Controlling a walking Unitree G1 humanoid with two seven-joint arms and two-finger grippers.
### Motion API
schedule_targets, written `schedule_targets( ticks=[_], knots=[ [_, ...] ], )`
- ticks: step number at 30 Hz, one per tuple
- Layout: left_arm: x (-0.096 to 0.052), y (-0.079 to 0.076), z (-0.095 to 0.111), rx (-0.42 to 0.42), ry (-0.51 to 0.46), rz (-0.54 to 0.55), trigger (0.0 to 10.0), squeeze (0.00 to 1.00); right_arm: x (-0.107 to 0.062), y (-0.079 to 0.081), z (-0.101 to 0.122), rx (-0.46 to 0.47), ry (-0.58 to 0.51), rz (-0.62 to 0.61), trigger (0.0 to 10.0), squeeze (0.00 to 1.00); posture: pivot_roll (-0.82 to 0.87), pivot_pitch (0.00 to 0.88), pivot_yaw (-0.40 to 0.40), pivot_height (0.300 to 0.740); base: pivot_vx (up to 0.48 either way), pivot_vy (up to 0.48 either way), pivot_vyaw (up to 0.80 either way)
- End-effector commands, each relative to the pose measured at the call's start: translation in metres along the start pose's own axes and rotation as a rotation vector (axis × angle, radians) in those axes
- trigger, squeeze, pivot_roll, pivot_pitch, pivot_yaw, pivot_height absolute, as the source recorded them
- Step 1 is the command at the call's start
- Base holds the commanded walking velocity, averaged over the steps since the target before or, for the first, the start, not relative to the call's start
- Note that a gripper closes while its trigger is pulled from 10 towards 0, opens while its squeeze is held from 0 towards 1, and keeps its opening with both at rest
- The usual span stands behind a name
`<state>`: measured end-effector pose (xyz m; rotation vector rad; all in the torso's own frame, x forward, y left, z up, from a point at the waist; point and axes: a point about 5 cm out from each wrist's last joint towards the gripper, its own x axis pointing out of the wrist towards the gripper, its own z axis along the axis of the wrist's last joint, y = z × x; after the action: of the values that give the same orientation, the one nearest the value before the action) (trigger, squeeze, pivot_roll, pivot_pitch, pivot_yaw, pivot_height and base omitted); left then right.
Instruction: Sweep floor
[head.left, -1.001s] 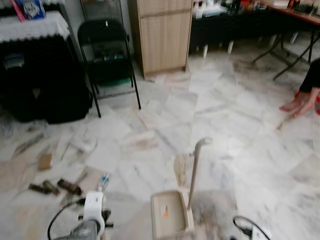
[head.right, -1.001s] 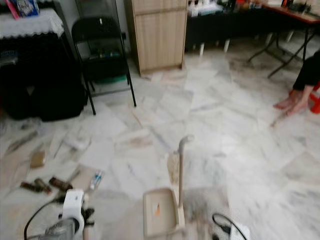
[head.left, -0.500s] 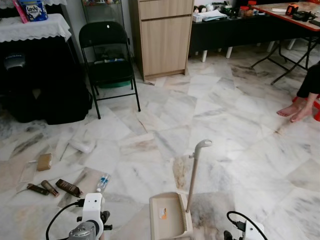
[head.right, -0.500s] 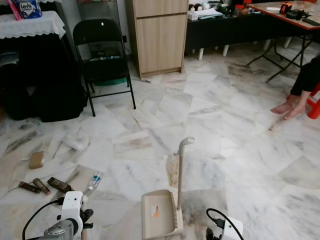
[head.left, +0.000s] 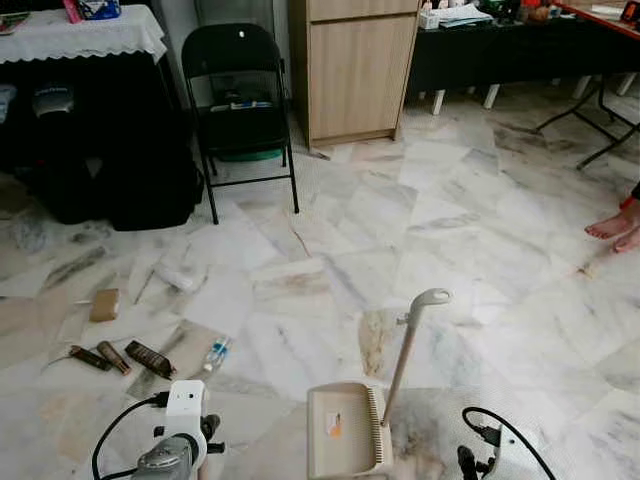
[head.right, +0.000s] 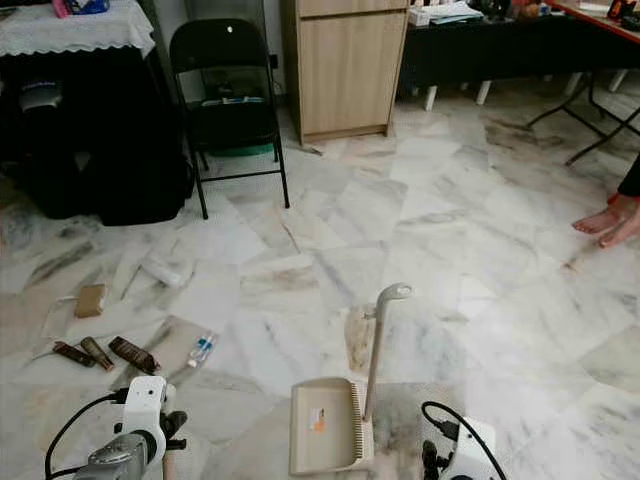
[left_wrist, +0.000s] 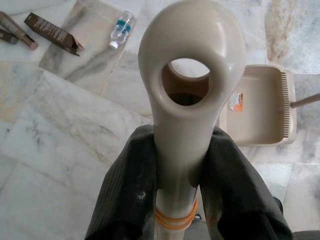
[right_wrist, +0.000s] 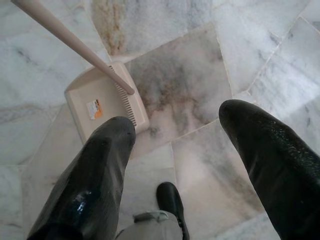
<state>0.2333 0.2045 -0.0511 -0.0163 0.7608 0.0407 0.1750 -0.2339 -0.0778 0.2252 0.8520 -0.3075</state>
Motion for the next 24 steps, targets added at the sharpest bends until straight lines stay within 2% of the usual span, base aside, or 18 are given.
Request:
schedule_targets(
  ticks=[1, 4, 13, 16, 24],
  knots=[
    [-0.001, -0.002, -0.007, -0.020, 0.016, -0.013, 10.0, 0.00, 0.001, -0.001, 0.002, 0.003, 0.005, -0.003, 10.0, 0.00, -0.13, 0.000, 0.000, 0.740, 0.000, 0.000, 0.00],
    [-0.001, -0.002, -0.007, -0.017, 0.015, -0.014, 10.0, 0.00, 0.001, 0.000, 0.004, 0.003, 0.002, -0.001, 10.0, 0.00, -0.13, 0.000, 0.000, 0.740, 0.000, 0.000, 0.00],
    [-0.001, -0.002, -0.006, -0.018, 0.013, -0.014, 10.0, 0.00, 0.003, 0.009, 0.006, 0.000, -0.004, 0.009, 10.0, 0.00, -0.13, 0.000, -0.003, 0.740, 0.341, 0.000, 0.00],
    [-0.001, -0.002, -0.006, -0.022, 0.013, -0.006, 10.0, 0.00, 0.003, 0.013, 0.009, -0.001, -0.036, 0.021, 10.0, 0.00, -0.13, 0.000, -0.002, 0.740, 0.000, 0.000, 0.00],
    [-0.001, -0.001, -0.007, -0.023, 0.015, -0.009, 10.0, 0.00, 0.001, 0.021, -0.002, -0.003, -0.036, 0.031, 10.0, 0.00, -0.13, 0.000, -0.003, 0.740, 0.000, 0.000, 0.00]
  ],
)
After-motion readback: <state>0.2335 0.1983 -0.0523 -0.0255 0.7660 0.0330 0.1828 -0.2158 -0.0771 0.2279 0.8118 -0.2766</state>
